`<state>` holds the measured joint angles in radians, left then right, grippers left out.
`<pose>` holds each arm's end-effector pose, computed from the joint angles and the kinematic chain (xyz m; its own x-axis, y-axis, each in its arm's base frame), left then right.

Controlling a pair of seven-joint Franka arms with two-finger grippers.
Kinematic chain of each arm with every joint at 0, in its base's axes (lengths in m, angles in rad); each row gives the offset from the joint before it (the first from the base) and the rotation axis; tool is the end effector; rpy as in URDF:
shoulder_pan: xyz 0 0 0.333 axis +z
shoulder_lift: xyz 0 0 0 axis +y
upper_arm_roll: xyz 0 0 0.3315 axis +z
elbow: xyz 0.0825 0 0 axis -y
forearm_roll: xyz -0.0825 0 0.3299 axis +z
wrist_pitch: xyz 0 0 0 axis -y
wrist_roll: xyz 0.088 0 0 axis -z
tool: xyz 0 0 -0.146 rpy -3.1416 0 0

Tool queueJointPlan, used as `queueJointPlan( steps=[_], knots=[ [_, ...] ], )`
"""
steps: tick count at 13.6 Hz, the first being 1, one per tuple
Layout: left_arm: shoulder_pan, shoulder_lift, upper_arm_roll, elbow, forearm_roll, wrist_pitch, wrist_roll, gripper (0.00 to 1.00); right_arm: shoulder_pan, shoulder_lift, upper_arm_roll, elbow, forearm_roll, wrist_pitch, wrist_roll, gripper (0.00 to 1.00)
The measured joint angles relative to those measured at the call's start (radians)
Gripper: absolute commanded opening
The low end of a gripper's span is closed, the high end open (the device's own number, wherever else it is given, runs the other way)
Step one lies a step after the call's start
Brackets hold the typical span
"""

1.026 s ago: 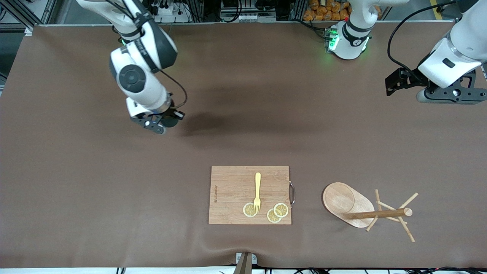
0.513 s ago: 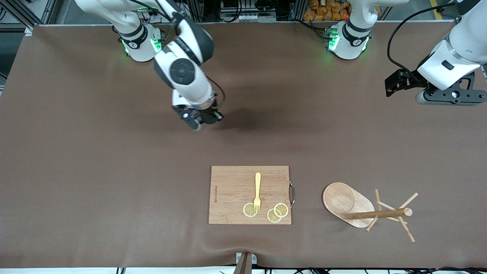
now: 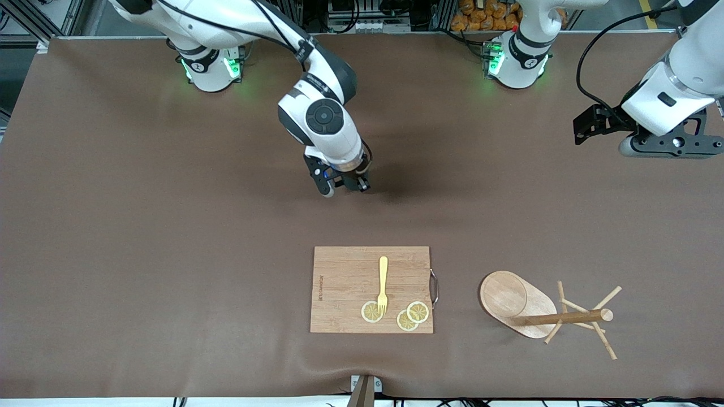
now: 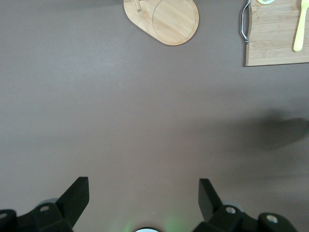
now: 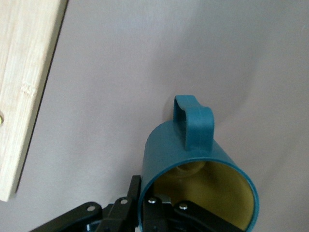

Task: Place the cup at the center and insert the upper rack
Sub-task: 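Lift the teal mug with the right gripper and carry it toward the table center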

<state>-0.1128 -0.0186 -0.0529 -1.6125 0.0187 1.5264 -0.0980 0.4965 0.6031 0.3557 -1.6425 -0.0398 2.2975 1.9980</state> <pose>0.4798 -0.0776 0.5892 0.9957 -0.0664 -0.0652 -0.0682 -0.9973 -0.0262 0.4605 0.4756 0.2964 0.3681 -0.9109 -0.1864 -0.9277 -0.3732 -0.0084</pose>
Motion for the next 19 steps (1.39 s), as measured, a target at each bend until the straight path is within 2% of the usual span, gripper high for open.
queueJointPlan(
  steps=[3,8,13,19],
  knots=[
    [0.000,0.001,0.000,-0.001,0.000,0.000,0.000,1.00,0.040,0.053,-0.001,0.044,-0.004,0.039,0.074,0.00],
    [0.000,0.001,0.000,-0.005,0.000,0.000,0.000,1.00,0.080,0.079,-0.005,0.056,-0.010,0.072,0.127,0.00],
    [0.000,0.001,0.000,-0.014,0.000,0.000,0.000,1.00,0.152,0.111,-0.059,0.079,-0.028,0.074,0.189,0.00],
    [0.000,0.005,0.000,-0.019,0.000,0.000,0.000,1.00,0.167,0.129,-0.074,0.091,-0.035,0.076,0.198,0.00]
  ],
)
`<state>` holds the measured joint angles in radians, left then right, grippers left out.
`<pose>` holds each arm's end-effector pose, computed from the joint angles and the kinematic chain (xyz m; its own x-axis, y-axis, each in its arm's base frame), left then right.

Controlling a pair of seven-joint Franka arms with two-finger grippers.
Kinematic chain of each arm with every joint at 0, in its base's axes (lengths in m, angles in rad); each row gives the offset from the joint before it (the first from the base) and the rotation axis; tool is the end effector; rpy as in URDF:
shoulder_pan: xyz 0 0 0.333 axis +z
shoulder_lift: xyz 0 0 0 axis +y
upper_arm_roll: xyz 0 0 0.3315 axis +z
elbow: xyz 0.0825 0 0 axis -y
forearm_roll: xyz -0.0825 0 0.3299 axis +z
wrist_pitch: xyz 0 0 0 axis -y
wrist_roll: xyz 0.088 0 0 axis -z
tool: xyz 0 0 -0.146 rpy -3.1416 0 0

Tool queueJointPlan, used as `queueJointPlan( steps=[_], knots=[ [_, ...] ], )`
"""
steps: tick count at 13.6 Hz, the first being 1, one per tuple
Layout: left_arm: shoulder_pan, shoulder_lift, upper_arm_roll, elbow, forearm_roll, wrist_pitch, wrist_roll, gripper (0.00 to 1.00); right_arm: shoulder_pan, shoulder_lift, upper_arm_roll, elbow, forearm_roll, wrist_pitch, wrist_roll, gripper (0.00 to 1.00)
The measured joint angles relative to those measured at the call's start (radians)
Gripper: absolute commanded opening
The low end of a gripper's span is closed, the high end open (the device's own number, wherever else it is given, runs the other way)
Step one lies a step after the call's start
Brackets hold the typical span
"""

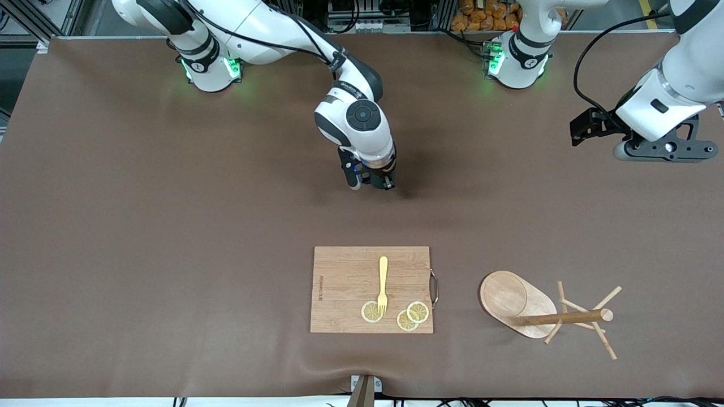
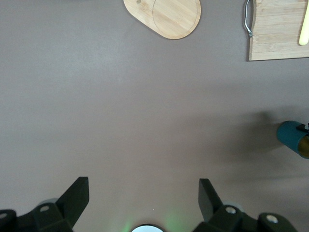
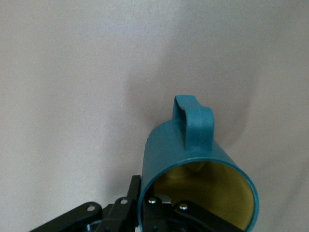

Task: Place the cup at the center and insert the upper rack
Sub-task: 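Lift the teal mug with the right gripper and carry it toward the table center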

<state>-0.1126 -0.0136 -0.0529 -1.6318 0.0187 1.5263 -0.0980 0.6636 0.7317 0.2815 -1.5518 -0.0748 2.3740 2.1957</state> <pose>0.4795 -0.0774 0.5789 0.9938 -0.0659 -0.0894 -0.0687 -0.9972 -0.0283 0.4314 0.5376 0.2485 0.2844 -0.9431 -0.1726 -0.9582 -0.2854 -0.0194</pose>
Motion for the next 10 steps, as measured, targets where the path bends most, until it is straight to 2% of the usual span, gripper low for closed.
queueJointPlan(
  steps=[3,6,7,9,10],
  knots=[
    [0.000,0.001,0.000,0.000,0.000,0.000,0.000,1.00,0.000,0.002,0.000,0.000,-0.001,0.001,0.001,0.00],
    [0.000,0.001,0.000,0.000,0.000,0.000,0.000,1.00,0.000,0.003,-0.001,0.001,-0.001,0.001,0.003,0.49],
    [0.000,0.001,0.000,0.000,0.000,0.000,0.000,1.00,0.000,0.003,-0.002,0.001,-0.001,0.001,0.004,0.80],
    [0.000,0.001,0.000,0.000,0.000,0.000,0.000,1.00,0.000,0.005,-0.004,0.001,-0.001,0.001,0.006,0.99],
    [0.000,0.001,0.000,0.000,0.000,0.000,0.000,1.00,0.000,0.005,-0.007,0.002,-0.001,0.001,0.009,1.00]
  ],
)
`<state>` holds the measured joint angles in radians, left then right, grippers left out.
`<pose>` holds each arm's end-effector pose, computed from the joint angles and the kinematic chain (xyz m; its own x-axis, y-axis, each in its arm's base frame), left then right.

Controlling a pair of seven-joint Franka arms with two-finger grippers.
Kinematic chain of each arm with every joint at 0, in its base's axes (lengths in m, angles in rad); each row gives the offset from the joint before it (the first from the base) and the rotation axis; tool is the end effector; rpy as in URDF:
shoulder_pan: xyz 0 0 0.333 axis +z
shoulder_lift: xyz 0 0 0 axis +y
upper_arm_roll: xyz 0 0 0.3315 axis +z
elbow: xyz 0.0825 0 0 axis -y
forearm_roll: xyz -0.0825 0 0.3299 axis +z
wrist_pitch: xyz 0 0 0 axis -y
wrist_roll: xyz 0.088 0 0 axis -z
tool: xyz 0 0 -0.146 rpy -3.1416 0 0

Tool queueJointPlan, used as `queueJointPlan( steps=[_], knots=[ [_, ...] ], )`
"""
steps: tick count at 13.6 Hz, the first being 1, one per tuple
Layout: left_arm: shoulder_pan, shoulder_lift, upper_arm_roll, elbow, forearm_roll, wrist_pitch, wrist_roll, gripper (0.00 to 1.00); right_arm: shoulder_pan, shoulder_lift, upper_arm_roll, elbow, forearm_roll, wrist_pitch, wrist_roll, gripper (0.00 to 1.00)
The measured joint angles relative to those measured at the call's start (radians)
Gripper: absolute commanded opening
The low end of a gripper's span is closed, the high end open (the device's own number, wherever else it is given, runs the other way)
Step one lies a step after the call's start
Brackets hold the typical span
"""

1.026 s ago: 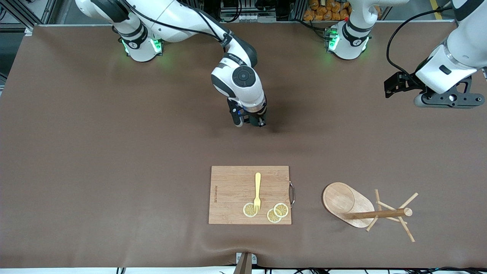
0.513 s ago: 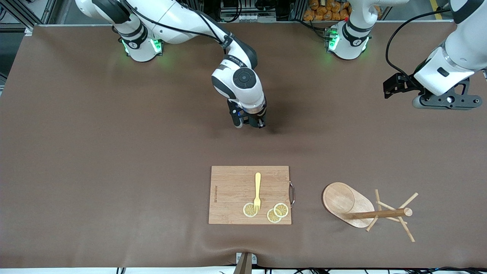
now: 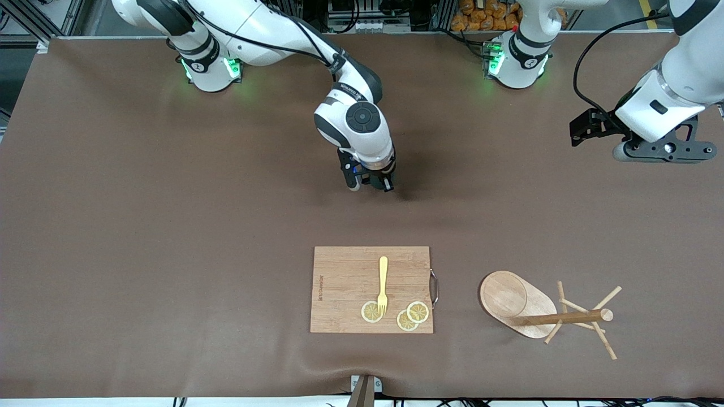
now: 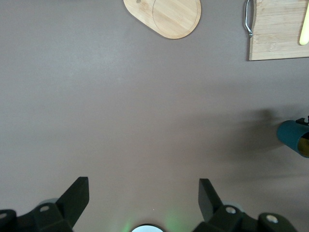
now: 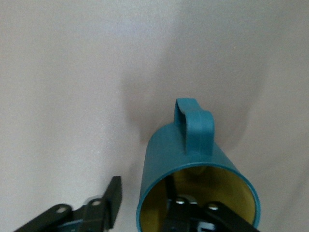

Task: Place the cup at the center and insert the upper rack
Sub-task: 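Lift the teal mug with the right gripper and carry it toward the table center, then lower the mug onto the table and open the right gripper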

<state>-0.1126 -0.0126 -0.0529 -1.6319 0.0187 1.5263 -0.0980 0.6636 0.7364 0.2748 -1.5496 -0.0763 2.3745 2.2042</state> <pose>0.4797 -0.0774 0.5784 0.9937 -0.0659 -0.0905 -0.0687 -0.9972 -0.0283 0.4346 0.5352 0.2456 0.2722 -0.9475 -0.1675 -0.9618 -0.2731 -0.0183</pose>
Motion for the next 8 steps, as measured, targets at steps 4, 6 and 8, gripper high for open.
queueJointPlan(
  steps=[4,6,8],
  knots=[
    [0.000,0.000,0.000,0.000,0.000,0.000,0.000,1.00,-0.008,0.000,-0.010,0.032,0.000,-0.048,0.008,1.00],
    [0.000,0.000,0.000,0.000,0.000,0.000,0.000,1.00,-0.014,0.000,-0.011,0.062,0.000,-0.099,0.008,1.00],
    [0.000,0.000,-0.003,0.000,0.000,0.000,0.000,1.00,-0.020,0.000,-0.011,0.100,0.000,-0.168,0.009,1.00]
  ],
)
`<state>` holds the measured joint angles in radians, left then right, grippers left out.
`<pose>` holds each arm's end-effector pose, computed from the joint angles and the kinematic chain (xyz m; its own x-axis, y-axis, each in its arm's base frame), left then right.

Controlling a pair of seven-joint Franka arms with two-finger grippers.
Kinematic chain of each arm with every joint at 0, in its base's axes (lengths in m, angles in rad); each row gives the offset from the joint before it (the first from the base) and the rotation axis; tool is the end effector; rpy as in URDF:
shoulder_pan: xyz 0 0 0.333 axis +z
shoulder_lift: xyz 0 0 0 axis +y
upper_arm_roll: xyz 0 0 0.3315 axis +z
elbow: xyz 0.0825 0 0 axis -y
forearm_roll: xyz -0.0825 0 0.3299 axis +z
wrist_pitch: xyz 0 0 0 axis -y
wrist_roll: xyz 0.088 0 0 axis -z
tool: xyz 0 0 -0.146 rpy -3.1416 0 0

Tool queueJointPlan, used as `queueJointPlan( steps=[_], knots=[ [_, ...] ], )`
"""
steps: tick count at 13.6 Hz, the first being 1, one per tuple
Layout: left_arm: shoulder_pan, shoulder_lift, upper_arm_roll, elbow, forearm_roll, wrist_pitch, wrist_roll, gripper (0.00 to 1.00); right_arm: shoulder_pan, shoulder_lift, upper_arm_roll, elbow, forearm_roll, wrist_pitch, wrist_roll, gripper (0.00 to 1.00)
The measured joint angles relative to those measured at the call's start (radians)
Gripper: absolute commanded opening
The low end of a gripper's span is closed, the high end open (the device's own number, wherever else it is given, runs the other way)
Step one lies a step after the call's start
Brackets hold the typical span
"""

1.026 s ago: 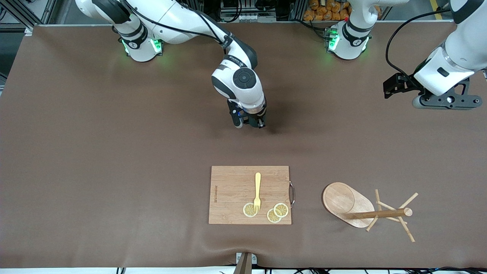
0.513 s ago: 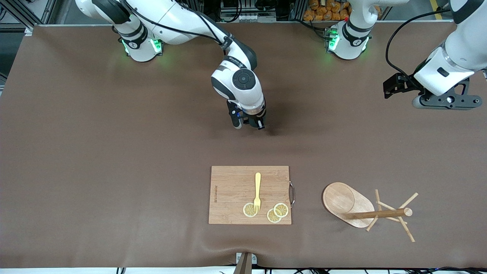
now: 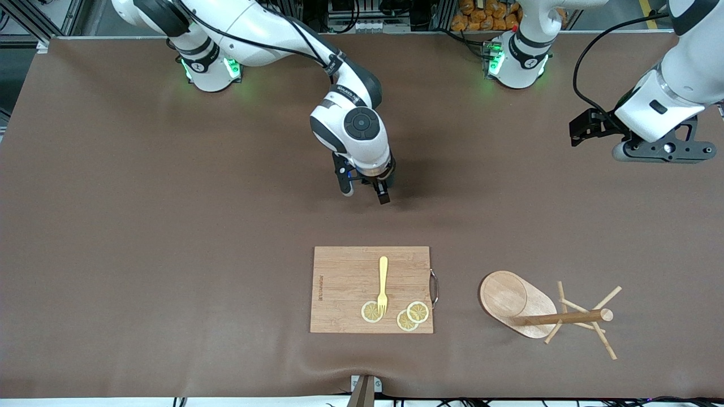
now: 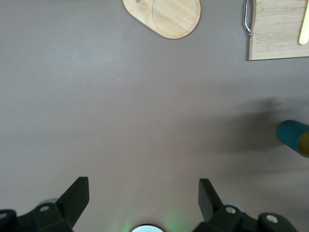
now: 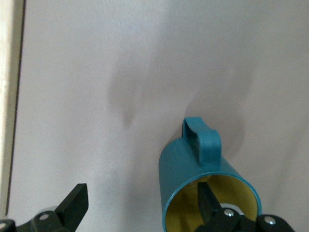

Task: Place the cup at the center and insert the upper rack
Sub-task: 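Lower the mug onto the table and open the right gripper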

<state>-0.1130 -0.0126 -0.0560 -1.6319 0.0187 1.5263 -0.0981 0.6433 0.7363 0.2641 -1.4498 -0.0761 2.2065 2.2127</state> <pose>0.4794 -0.0791 0.5784 0.9935 -0.0693 -0.0905 -0.0721 -0.9970 -0.0284 0.4572 0.5209 0.2684 0.2340 -0.9652 -0.1167 -0.9704 -0.2392 0.0325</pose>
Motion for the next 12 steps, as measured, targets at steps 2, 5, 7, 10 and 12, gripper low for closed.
queueJointPlan(
  steps=[2,5,7,10,12],
  knots=[
    [-0.003,0.000,-0.005,0.000,0.000,0.000,-0.019,1.00,-0.008,0.000,0.001,0.041,0.003,-0.057,0.000,1.00],
    [-0.007,0.000,-0.043,0.000,0.000,0.000,-0.070,1.00,-0.033,-0.001,0.003,0.104,0.019,-0.158,-0.004,1.00],
    [-0.011,0.002,-0.064,-0.002,0.000,0.000,-0.105,1.00,-0.047,-0.002,0.007,0.132,0.022,-0.220,-0.029,1.00],
    [-0.013,0.009,-0.089,-0.005,0.000,0.000,-0.152,1.00,-0.108,-0.042,0.025,0.157,0.046,-0.336,-0.182,1.00],
    [-0.014,0.012,-0.112,-0.010,0.000,0.000,-0.189,1.00,-0.163,-0.099,0.031,0.159,0.070,-0.427,-0.303,1.00]
  ],
)
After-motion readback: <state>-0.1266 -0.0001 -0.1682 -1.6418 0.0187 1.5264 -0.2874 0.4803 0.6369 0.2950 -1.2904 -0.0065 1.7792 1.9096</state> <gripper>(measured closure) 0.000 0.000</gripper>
